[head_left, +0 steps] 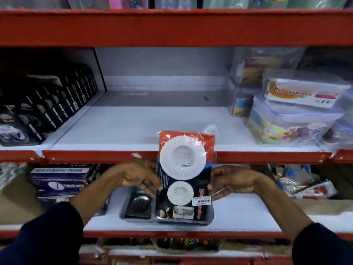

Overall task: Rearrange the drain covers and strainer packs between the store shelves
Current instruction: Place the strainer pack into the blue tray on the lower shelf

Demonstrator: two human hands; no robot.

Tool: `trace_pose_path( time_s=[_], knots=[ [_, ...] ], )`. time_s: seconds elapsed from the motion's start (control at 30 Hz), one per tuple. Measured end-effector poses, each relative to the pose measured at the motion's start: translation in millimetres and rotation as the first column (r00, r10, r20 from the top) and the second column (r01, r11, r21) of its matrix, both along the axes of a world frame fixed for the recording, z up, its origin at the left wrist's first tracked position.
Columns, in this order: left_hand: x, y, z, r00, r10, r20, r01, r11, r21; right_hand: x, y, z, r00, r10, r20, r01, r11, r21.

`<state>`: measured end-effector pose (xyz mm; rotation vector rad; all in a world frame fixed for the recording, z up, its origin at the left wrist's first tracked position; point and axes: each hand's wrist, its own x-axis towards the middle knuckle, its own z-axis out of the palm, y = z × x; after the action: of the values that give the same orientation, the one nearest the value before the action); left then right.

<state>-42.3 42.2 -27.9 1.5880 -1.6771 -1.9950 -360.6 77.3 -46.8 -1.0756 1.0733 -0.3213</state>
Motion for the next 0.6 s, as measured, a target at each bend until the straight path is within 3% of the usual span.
trace_pose_path(
  time_s=[0.23,0.37,0.5,0.6],
  knots=[
    [-1,48,-82,0.997,-0.028,0.073,0.014,0.981,0.193,9,26,-91,0.988,0.146,-0.058,-0.127,0.959,0.253],
    [-9,61,-130,0.991,0.102,0.092,-0.120,0.967,0.225,9,40,-130,0.995,0.053,-0.083,-0.020,0.931,0.363],
    [-15,36,-145,0.952,0.303,0.052,-0.305,0.951,0.054,8,25,-138,0.961,-0.242,-0.131,0.266,0.940,0.215],
    [-30,10,-151,0.885,0.465,-0.029,-0.466,0.884,-0.043,15,1,-142,0.856,-0.488,-0.169,0.495,0.869,-0.003]
  ],
)
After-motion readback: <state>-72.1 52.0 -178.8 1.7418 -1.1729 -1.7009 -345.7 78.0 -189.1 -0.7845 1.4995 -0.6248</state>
